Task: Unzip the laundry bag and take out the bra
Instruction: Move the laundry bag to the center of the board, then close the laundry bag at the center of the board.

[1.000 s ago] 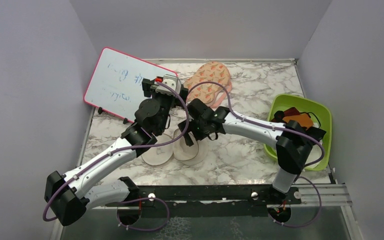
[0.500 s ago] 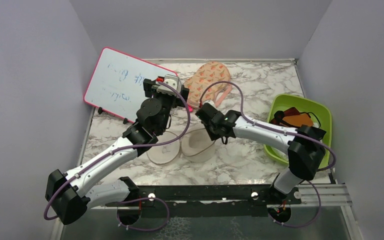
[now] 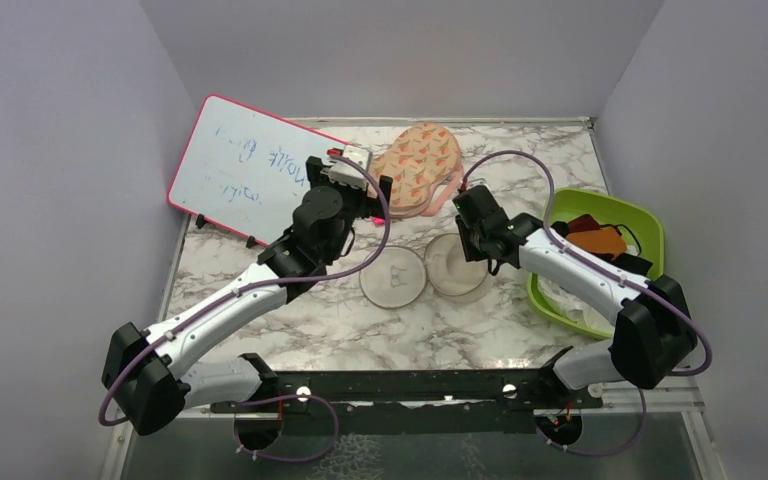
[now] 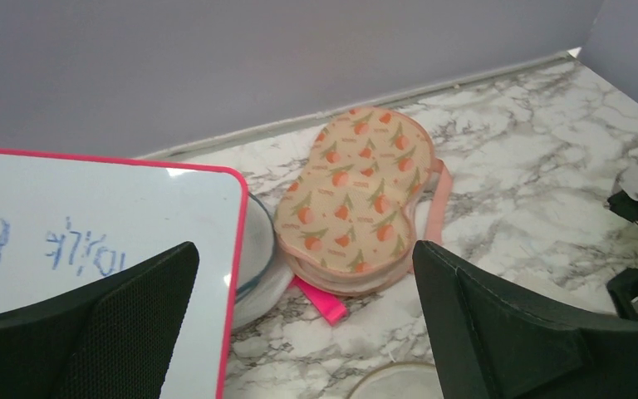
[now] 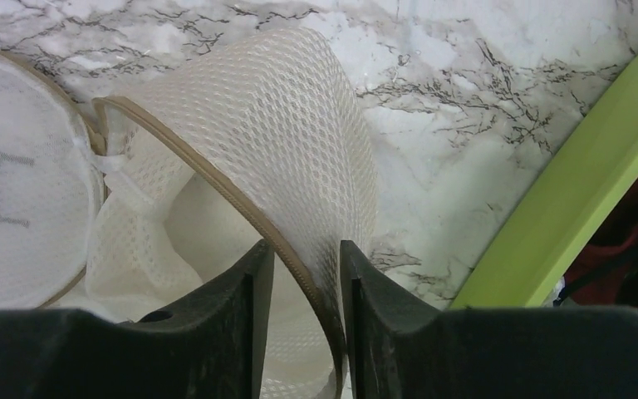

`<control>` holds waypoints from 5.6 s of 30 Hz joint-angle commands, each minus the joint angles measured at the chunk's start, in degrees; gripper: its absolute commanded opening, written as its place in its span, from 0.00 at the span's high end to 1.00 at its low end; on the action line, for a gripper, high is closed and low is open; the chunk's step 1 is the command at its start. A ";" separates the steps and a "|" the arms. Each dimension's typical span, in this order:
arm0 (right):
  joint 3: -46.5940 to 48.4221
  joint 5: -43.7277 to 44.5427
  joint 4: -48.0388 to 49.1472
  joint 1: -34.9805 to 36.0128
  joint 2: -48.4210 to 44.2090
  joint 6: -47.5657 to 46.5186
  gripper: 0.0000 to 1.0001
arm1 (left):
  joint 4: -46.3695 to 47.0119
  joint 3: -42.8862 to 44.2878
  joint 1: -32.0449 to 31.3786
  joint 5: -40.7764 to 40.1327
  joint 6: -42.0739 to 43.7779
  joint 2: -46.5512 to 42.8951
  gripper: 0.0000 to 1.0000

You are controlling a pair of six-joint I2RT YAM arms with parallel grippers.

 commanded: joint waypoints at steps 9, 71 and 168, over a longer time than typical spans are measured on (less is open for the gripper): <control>4.67 -6.89 -0.80 0.13 -8.31 -2.67 0.27 | -9.02 6.21 -1.17 7.34 -10.46 9.05 0.01; -6.04 -18.64 4.96 0.15 -25.89 -7.88 0.01 | -18.57 -11.96 -3.41 8.14 -26.80 24.91 0.76; 0.81 -6.42 1.31 0.13 -65.33 -1.92 0.00 | -41.12 37.72 -24.25 12.46 -23.04 55.05 0.96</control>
